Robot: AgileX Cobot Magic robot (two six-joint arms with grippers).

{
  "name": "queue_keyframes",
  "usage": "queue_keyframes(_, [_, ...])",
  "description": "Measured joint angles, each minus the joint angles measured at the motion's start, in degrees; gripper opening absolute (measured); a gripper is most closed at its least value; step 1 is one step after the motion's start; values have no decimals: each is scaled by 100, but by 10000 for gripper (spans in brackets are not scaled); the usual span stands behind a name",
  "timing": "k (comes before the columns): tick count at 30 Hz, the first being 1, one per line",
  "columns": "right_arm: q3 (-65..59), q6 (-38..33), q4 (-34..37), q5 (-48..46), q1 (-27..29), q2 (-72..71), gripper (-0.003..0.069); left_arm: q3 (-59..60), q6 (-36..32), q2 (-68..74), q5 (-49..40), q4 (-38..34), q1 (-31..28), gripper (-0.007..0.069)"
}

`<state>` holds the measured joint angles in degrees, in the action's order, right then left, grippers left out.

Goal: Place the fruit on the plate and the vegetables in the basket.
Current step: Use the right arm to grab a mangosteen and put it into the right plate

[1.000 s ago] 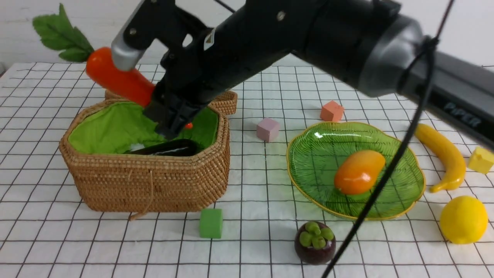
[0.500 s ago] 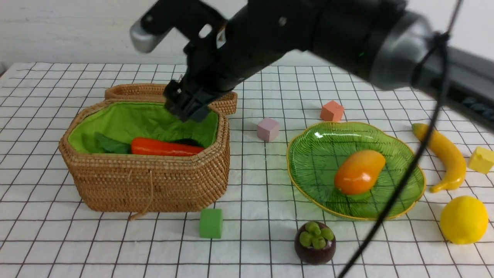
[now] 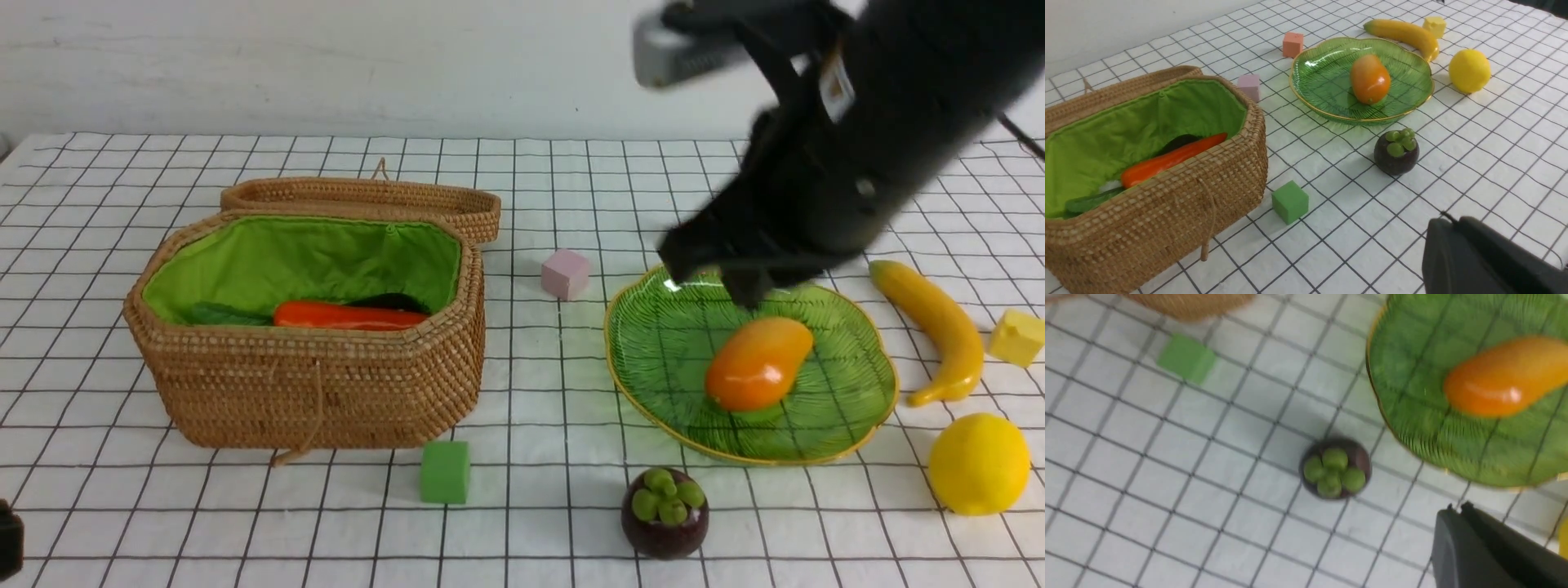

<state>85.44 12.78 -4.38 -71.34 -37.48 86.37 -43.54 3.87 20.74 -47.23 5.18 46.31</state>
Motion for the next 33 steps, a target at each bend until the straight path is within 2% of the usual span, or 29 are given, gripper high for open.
queue_keyframes(1, [-82,25,8,0,0,-16,34,0,-28,0,0,-25,0,1])
queue_keyframes(4, [-1286,248,201,538,6,-38,174,0,-177,0,-4,-134,0,2])
queue_keyframes(5, [-1334,248,201,598,6,-38,185,0,-177,0,-4,-134,0,2])
queue_keyframes(7, [-1754,276,354,1306,6,170,346,0,-207,0,-4,-146,0,4])
queue_keyframes(8, [-1850,288,374,1582,6,292,451,0,-214,0,-7,-146,0,5])
queue_keyframes(9, [-1861,293,374,1620,6,313,451,0,-213,0,-7,-152,0,5])
queue_keyframes(10, [-1894,334,374,1907,6,484,576,0,-215,0,-11,-166,0,5])
queue_keyframes(11, [-1896,354,349,2045,6,618,629,0,-215,0,-11,-166,0,5])
queue_keyframes(12, [-1896,360,335,2170,6,706,651,0,-220,0,-11,-166,0,5])
queue_keyframes(17, [-1896,396,303,2526,6,1221,672,0,-214,0,-75,-184,0,5])
queue_keyframes(27, [-1885,403,273,2981,6,1775,572,0,-214,0,-150,-187,0,8])
queue_keyframes(33, [-1874,403,273,3012,6,1811,566,0,-214,0,-156,-187,0,8])
